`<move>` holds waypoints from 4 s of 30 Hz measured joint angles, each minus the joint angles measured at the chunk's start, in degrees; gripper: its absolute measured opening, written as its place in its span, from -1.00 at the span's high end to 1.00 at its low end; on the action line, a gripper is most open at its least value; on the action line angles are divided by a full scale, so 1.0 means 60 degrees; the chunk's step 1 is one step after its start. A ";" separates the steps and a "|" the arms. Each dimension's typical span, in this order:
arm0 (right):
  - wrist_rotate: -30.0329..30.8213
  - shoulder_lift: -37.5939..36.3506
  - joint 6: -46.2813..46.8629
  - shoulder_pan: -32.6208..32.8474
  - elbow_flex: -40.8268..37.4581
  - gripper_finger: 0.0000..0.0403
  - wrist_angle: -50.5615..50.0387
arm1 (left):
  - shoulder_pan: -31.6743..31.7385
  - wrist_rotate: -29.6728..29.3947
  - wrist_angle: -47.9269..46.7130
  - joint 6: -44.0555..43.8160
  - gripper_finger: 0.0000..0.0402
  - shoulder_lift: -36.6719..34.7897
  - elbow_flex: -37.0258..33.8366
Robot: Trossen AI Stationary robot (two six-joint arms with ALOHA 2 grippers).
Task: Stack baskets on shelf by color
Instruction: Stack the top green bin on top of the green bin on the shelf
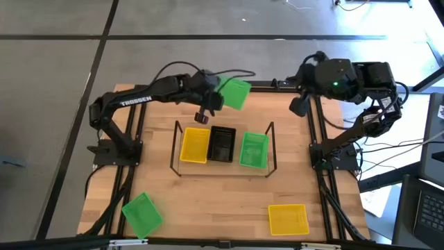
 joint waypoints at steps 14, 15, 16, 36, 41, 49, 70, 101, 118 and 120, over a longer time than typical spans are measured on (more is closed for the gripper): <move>-0.2162 0.0839 -0.2856 0.0000 -0.0477 0.56 0.0024 | -0.0534 -0.0559 -0.0358 0.0405 1.00 0.0000 0.0277; -0.2618 0.0899 -0.3339 0.0000 -0.0559 0.54 0.0062 | -0.0524 -0.0556 -0.0387 0.0402 1.00 0.0000 0.0277; -0.3013 0.0947 -0.3765 0.0000 -0.0651 0.53 0.0143 | -0.0524 -0.0556 -0.0414 0.0402 1.00 0.0000 0.0277; -0.1636 0.3005 -0.7660 -0.0127 -0.1612 0.52 0.1050 | -0.0883 -0.0509 -0.0769 -0.0133 1.00 0.0004 0.0277; -0.1631 0.3244 -0.7969 -0.0127 -0.1612 0.52 0.1183 | -0.1032 -0.0520 -0.0797 -0.0198 1.00 0.0004 0.0277; -0.1832 0.3320 -0.8094 -0.0181 -0.1608 0.52 0.1018 | -0.1085 -0.0519 -0.0829 -0.0381 1.00 0.0011 0.0274; -0.3170 0.3662 -0.8039 -0.0670 -0.1601 0.70 0.1045 | -0.1138 -0.0527 -0.0781 -0.0609 1.00 0.0015 0.0274; -0.3330 0.3666 -0.7503 -0.0670 -0.1616 0.99 0.0892 | -0.1325 -0.1707 -0.0073 -0.0884 0.61 0.0474 0.0281; -0.3275 0.3659 -0.7475 -0.0670 -0.1609 1.00 0.0694 | -0.2000 -0.2747 0.0166 -0.0445 0.59 0.0082 0.0275; -0.3266 0.3659 -0.7463 -0.0674 -0.1609 1.00 0.0700 | -0.2103 -0.2738 0.0135 -0.0369 0.59 -0.0038 0.0260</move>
